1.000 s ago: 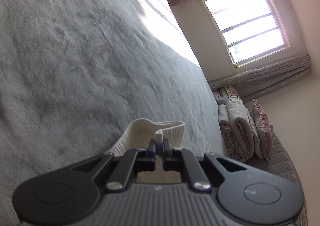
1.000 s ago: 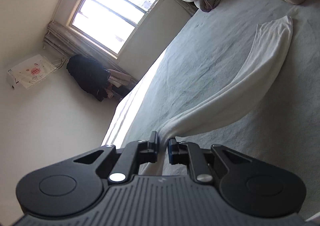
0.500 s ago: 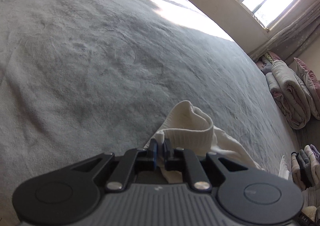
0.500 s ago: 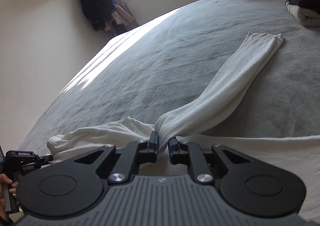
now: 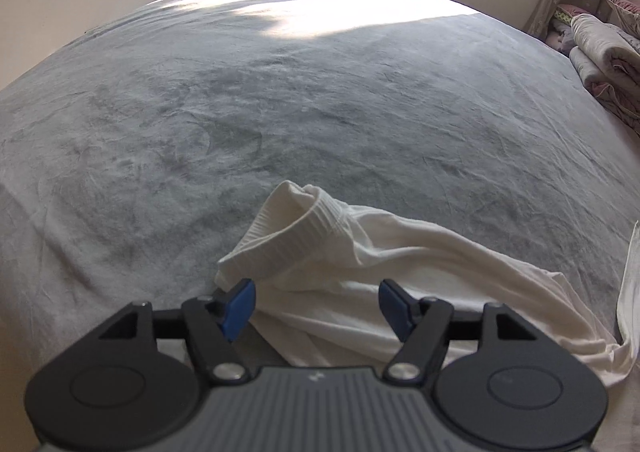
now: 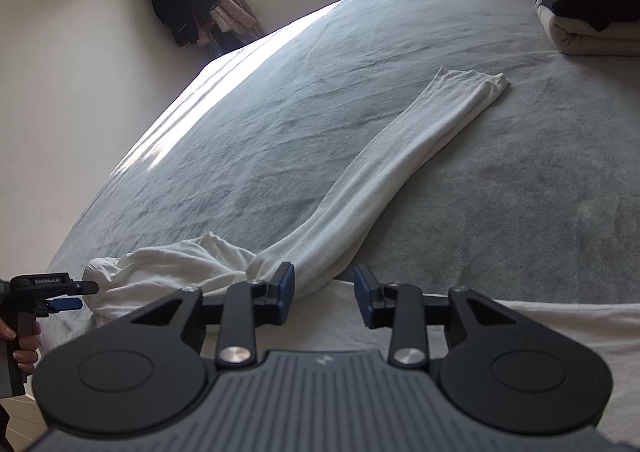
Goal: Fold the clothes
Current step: 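Move the left tool to the trouser leg cuff and grasp it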
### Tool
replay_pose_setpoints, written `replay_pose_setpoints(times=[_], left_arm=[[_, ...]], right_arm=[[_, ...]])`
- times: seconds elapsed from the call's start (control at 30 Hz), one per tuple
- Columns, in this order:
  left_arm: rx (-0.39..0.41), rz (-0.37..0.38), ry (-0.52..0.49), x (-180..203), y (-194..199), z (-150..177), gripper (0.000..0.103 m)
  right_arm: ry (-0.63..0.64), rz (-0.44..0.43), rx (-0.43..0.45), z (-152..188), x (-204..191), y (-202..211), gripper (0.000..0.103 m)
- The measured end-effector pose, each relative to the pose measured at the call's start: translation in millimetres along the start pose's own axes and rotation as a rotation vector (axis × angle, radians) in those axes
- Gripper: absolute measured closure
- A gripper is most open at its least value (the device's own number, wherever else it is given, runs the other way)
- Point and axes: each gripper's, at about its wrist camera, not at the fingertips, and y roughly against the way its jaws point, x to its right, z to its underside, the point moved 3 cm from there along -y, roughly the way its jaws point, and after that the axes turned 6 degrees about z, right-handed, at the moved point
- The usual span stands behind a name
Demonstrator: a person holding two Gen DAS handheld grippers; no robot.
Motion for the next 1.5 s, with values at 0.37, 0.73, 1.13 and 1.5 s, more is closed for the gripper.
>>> replay_pose_setpoints(times=[0.37,0.73,1.13,1.5], left_arm=[[0.001,0.092,-0.13,110,8,25,0.031],[-0.021,0.213,-0.237,205,-11,58,0.034],[-0.069,0.316,-0.293,279,-59,69,0.051],[-0.053,0.391,-0.248,316,-83,61,0.054]], right_arm=[[0.04,0.079,0.014,-5,52,33,0.053],[-0.076,0.114,-0.02,-15,91,47,0.053],[-0.17,0.115,-0.068,-21,109,48,0.053],[-0.186,0.095,-0.08,-27,110,51,0.052]])
